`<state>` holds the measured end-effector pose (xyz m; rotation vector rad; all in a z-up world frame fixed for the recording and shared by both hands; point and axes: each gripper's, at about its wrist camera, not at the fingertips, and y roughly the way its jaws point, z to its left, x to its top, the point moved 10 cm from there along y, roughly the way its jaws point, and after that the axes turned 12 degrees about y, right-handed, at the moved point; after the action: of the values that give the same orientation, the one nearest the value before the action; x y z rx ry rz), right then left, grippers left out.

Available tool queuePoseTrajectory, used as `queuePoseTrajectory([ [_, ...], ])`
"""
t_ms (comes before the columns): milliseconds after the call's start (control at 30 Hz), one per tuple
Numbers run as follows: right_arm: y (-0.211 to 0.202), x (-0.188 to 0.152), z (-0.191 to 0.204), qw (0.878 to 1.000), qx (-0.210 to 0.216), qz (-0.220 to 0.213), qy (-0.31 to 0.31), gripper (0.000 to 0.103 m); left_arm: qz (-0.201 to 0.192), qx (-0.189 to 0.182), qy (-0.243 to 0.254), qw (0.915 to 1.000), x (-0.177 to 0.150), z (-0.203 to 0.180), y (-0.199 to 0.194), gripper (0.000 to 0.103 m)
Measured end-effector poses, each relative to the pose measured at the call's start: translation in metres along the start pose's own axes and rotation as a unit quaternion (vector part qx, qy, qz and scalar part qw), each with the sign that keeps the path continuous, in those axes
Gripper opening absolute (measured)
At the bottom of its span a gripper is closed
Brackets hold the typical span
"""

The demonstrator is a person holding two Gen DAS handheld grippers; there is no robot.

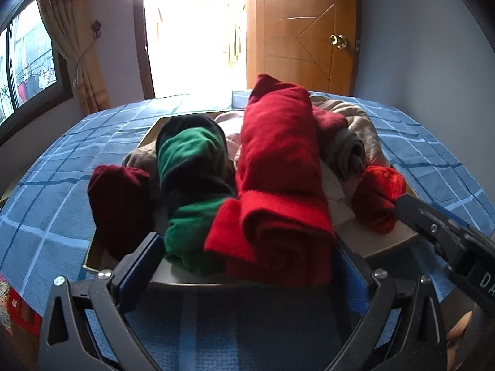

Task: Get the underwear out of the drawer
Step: 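Open both tools to release the red items into the tray, then raise both open tools back away from the tray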

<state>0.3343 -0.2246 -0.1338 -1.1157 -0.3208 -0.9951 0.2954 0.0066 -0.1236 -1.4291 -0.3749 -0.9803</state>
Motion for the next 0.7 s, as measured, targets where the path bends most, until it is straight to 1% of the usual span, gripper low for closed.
queuePoseTrajectory([
  [133,-0.012,0.0,0.007,1.0,-0.003,-0.02,-0.015,0.071,-0.011,0.019,0.022,0.9995,0.0,0.0,-0.009,0.103],
  [200,-0.019,0.0,0.013,0.999,0.0,-0.029,-0.025,0.074,-0.016,0.027,0.027,0.9991,0.0,0.002,-0.016,0.103],
  [300,-0.03,0.0,0.021,0.998,0.006,-0.044,-0.033,0.075,-0.029,0.033,0.031,0.9986,0.002,0.004,-0.027,0.103],
  [400,-0.039,-0.002,0.029,0.998,0.017,-0.053,-0.032,0.076,-0.039,0.034,0.026,0.9983,0.003,0.008,-0.039,0.103],
  [700,-0.058,-0.005,0.042,0.997,0.033,-0.068,-0.029,0.076,-0.053,0.038,0.013,0.9978,0.003,0.017,-0.06,0.103],
])
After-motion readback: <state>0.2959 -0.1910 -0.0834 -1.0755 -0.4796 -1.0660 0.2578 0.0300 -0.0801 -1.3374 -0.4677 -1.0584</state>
